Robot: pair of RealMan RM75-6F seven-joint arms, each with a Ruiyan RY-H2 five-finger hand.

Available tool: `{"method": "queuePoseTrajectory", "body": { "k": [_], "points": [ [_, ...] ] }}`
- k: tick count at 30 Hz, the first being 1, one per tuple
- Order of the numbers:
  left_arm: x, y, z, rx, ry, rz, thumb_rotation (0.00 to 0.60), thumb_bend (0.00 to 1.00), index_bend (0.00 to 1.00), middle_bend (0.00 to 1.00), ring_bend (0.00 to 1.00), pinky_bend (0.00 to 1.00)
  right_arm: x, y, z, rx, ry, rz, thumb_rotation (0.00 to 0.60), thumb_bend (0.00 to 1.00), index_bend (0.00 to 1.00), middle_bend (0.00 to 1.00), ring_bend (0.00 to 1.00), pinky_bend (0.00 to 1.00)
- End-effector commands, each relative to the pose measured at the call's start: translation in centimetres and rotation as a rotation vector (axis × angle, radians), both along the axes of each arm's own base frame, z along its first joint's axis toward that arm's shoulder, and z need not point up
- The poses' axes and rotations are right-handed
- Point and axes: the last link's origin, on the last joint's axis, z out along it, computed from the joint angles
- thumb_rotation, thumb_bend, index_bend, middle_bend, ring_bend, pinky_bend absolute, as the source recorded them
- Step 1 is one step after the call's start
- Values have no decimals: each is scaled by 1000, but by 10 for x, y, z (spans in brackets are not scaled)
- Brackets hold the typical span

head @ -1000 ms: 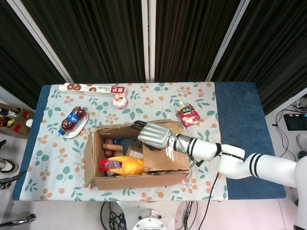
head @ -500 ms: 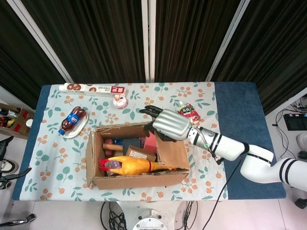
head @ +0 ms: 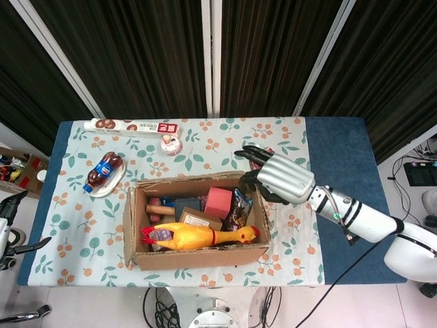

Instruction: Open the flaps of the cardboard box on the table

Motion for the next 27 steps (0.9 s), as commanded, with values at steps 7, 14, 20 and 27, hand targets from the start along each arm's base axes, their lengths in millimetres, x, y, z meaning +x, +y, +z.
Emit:
{"method": "queuePoseTrajectory", "body": {
  "k": [7, 14, 20, 27],
  "points": [
    [7, 5, -6, -24, 4, -11, 464, 0, 2, 80, 69, 166, -59, 15, 27, -59, -23, -96, 600, 1000, 450, 505, 11, 0],
    [16, 10, -9, -38, 15, -28, 470, 0, 2, 79, 69, 166, -99, 19, 43, -96, -58, -186, 600, 1000, 411, 479, 11, 0],
    [21, 14, -11, -46, 18, -33, 469, 0, 2, 80, 69, 166, -121, 25, 66, -156, -112, -229, 600, 1000, 386, 439, 8, 0],
    [24, 14, -13, -40, 14, -44, 469, 0, 2, 79, 69, 166, -158, 45, 73, -247, -24, -356, 600, 981, 44, 119, 0, 0]
  ]
}}
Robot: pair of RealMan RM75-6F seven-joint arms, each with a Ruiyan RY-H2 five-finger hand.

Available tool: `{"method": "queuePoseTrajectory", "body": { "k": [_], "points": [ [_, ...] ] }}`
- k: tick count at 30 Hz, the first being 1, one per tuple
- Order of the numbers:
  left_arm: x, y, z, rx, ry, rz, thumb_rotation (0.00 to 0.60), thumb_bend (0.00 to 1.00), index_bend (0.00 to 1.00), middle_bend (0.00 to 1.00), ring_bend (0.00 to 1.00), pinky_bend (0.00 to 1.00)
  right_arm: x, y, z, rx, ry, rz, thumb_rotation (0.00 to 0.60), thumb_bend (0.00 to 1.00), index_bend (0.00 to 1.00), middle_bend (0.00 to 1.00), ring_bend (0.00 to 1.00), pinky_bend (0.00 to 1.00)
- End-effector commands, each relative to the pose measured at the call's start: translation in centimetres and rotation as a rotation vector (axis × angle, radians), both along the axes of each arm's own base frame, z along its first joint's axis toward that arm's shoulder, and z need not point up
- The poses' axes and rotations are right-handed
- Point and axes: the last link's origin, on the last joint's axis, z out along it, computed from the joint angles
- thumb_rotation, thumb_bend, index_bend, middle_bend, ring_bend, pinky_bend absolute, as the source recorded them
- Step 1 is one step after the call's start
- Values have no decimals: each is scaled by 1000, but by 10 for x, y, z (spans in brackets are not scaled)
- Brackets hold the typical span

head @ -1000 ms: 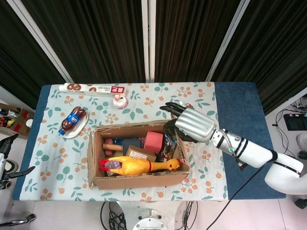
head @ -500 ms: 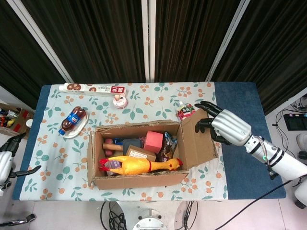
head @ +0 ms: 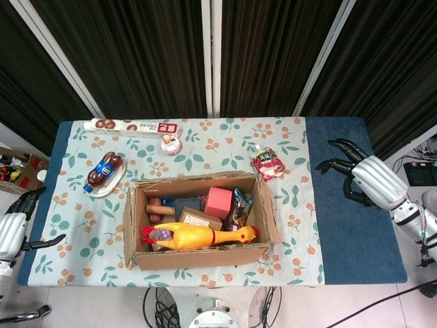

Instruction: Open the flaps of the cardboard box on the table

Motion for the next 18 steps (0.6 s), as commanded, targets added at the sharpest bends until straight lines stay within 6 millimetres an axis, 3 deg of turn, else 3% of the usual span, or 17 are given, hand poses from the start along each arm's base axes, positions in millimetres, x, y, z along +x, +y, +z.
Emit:
{"method": "queuePoseTrajectory", "body": {
  "k": [1, 5, 11, 16, 18],
  "points": [
    [0, -1, 0, 9, 1, -3, 471, 0, 2, 79, 69, 166, -31, 16, 1, -77, 114, -128, 600, 927, 10, 66, 0, 0],
    [-3, -4, 2, 25, 8, 0, 475, 0, 2, 79, 69, 166, -71, 47, -8, -163, 250, -335, 600, 573, 0, 0, 0, 0],
    [-10, -8, 5, 57, 43, 5, 477, 0, 2, 79, 69, 166, -124, 103, -15, -249, 315, -642, 600, 327, 0, 0, 0, 0],
    [-15, -12, 8, 87, 75, -1, 476, 0, 2, 80, 69, 165, -147, 138, -32, -352, 309, -751, 600, 275, 0, 0, 0, 0],
    [-16, -13, 8, 92, 68, -5, 476, 0, 3, 80, 69, 165, -149, 143, -40, -359, 270, -763, 600, 275, 0, 0, 0, 0]
  ]
}}
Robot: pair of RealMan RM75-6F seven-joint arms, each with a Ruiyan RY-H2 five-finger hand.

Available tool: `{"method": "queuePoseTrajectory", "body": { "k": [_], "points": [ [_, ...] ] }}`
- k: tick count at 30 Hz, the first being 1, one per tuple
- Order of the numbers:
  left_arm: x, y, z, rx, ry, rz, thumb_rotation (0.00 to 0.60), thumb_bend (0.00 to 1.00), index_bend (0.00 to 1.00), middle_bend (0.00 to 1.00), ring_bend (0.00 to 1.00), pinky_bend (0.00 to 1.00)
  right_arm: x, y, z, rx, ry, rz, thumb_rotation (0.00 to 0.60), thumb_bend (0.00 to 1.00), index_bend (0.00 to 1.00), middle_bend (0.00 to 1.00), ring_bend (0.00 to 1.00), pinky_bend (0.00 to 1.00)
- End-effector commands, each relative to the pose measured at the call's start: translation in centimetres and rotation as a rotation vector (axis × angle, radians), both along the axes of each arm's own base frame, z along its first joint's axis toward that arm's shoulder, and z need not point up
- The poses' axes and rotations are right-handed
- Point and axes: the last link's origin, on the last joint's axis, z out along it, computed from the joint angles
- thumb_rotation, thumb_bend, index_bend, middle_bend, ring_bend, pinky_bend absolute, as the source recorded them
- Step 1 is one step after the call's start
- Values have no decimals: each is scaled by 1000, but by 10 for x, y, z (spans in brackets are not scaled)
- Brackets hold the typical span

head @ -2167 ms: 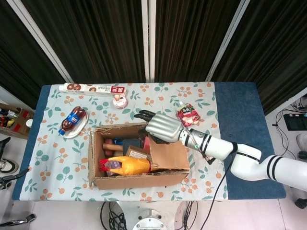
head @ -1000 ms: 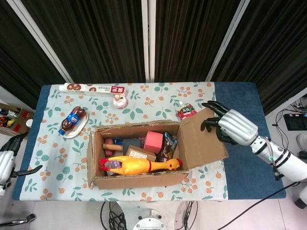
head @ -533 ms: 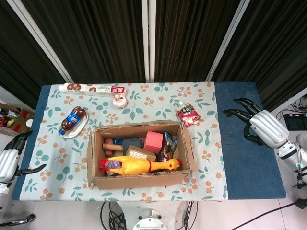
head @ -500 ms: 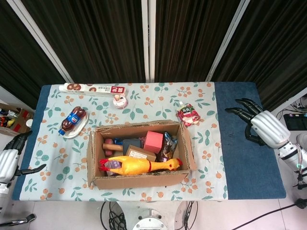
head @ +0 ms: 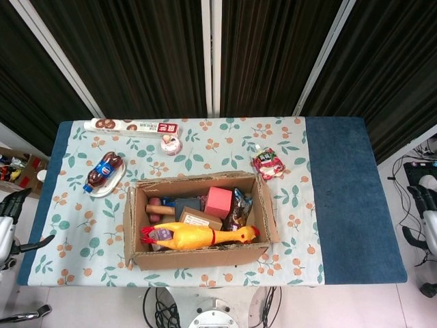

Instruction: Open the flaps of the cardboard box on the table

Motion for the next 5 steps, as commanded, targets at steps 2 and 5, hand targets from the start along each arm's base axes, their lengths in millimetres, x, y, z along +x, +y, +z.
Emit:
{"method": "queuePoseTrajectory", "body": {
  "k": [2, 5],
  "points": [
    [-2, -2, 0, 8, -4, -14, 476, 0, 3, 80, 69, 165, -12, 24, -25, -73, -53, -47, 600, 275, 0, 0, 0, 0],
    [-4, -2, 0, 9, 11, -28, 475, 0, 2, 79, 69, 165, -8, 20, -30, -94, -64, -9, 600, 283, 0, 0, 0, 0]
  ]
}}
